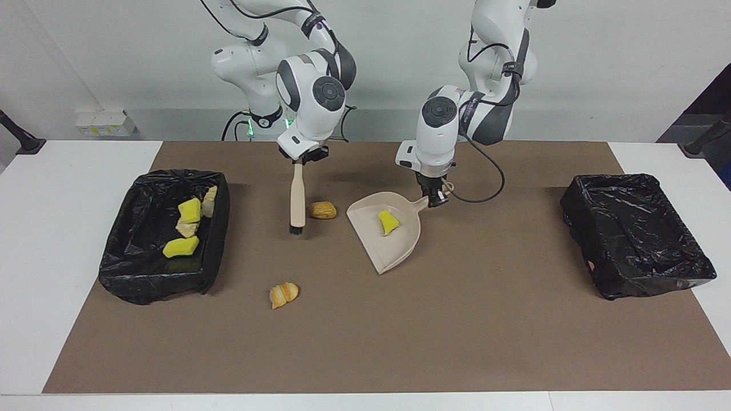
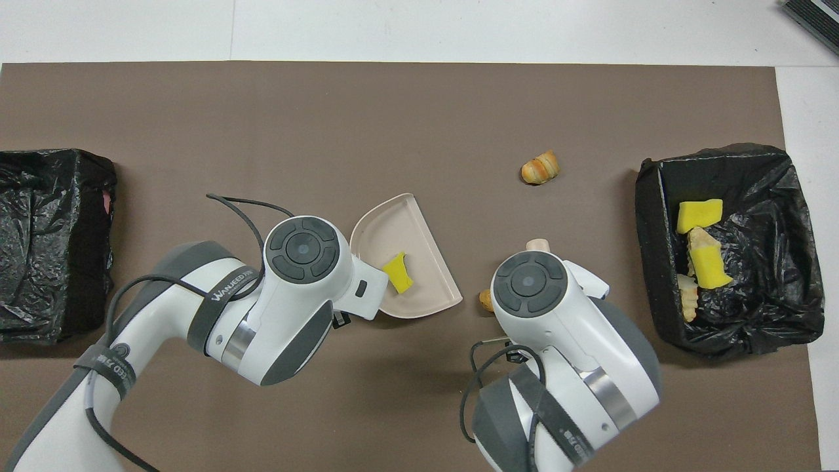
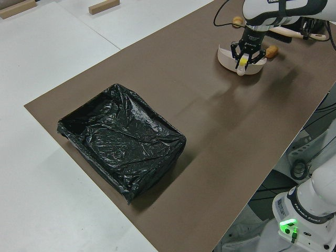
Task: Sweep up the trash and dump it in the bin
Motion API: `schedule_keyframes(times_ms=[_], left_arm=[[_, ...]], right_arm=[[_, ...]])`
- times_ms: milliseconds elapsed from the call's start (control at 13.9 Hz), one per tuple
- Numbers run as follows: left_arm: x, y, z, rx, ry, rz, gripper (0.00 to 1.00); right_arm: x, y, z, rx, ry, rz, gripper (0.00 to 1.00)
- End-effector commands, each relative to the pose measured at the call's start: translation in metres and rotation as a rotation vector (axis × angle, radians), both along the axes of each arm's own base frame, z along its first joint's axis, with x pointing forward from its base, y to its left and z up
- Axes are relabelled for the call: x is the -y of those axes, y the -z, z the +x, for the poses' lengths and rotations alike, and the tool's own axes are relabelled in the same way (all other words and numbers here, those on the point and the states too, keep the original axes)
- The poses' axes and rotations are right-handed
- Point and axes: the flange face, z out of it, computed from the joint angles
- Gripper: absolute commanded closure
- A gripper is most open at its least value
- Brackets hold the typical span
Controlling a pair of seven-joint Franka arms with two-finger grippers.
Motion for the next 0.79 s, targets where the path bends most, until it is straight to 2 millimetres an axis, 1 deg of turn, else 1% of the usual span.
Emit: schedule_keyframes(times_ms=[0,72,144,288,432,505,577,721], left_arm=[[0.0,-0.007,-0.015,0.044,0.069,0.036,1.0],[-0.001,-0.007,-0.016,0.045,0.073,0.04,1.0],[-0.001,-0.007,-0.016,0.047,0.078,0.048,1.0],[-0.001,-0.007,-0.016,0.047,0.078,0.048,1.0],[-0.001,-0.007,-0.016,0.049,0.076,0.047,1.0],[-0.002,-0.007,-0.015,0.048,0.074,0.046,1.0],[-0.002,-0.007,-0.016,0.047,0.072,0.047,1.0],[-0.003,-0.006,-0.015,0.046,0.065,0.047,1.0]], right_arm=[[0.002,0.022,-0.011,-0.023,-0.002,0.045,1.0],[-0.007,0.03,-0.007,-0.004,0.031,0.1,1.0],[-0.017,0.033,-0.003,0.008,0.072,0.151,1.0],[-0.061,0.04,-0.005,-0.037,0.118,0.257,1.0],[-0.107,0.05,-0.018,-0.017,0.143,0.301,1.0],[-0.122,0.05,-0.023,-0.024,0.15,0.327,1.0],[-0.138,0.043,-0.026,-0.029,0.135,0.348,1.0],[-0.156,0.033,-0.025,-0.022,0.109,0.365,1.0]])
